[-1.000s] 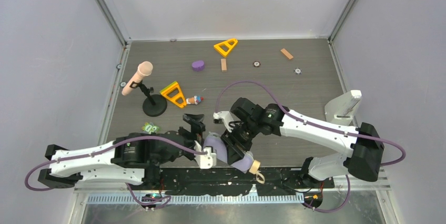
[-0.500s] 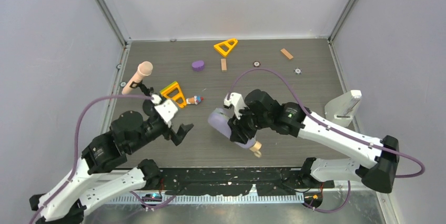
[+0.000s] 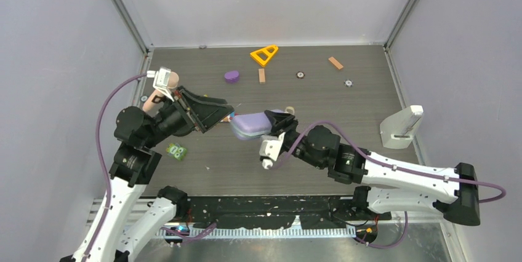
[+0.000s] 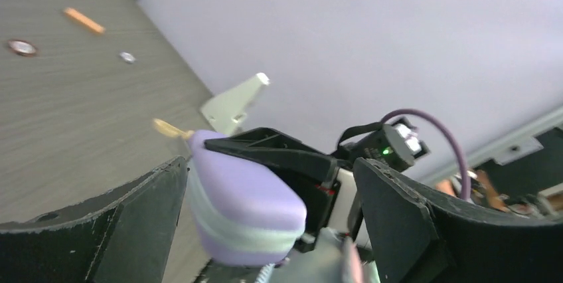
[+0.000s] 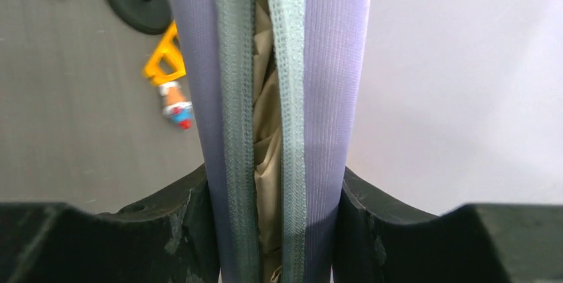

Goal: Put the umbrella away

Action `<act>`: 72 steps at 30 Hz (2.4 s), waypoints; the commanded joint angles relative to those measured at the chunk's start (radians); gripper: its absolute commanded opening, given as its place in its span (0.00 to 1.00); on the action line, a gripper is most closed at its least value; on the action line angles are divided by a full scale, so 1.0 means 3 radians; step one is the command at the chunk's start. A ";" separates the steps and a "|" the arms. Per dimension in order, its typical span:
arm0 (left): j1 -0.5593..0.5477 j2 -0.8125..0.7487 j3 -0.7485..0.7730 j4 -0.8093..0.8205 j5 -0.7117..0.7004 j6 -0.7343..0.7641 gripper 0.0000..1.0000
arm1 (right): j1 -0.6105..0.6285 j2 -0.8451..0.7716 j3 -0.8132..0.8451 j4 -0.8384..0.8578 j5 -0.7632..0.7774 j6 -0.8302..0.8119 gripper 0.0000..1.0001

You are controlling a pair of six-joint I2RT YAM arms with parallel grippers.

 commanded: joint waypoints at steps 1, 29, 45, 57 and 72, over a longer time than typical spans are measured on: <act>0.0038 0.0128 0.0040 0.0574 0.0547 -0.0668 0.98 | 0.0298 0.0079 -0.0028 0.1334 0.0438 -0.1576 0.06; -0.0548 0.0590 -0.0067 -0.0581 0.1655 0.0150 0.47 | 0.0711 0.0230 -0.0300 0.2017 0.0275 -0.3149 0.06; -0.0244 0.0176 -0.0032 0.0166 0.0872 0.0241 0.00 | 0.0711 0.0048 -0.0802 0.2615 0.0912 -0.2158 0.97; -0.0191 0.0275 0.0361 -0.0272 -0.0151 0.1071 0.00 | 0.0712 -0.0563 -0.0956 0.1900 0.1208 0.0302 0.89; -0.0202 0.0281 0.0216 -0.0048 -0.0664 0.1110 0.00 | 0.0720 0.0451 0.0003 0.1240 0.0466 0.2130 0.68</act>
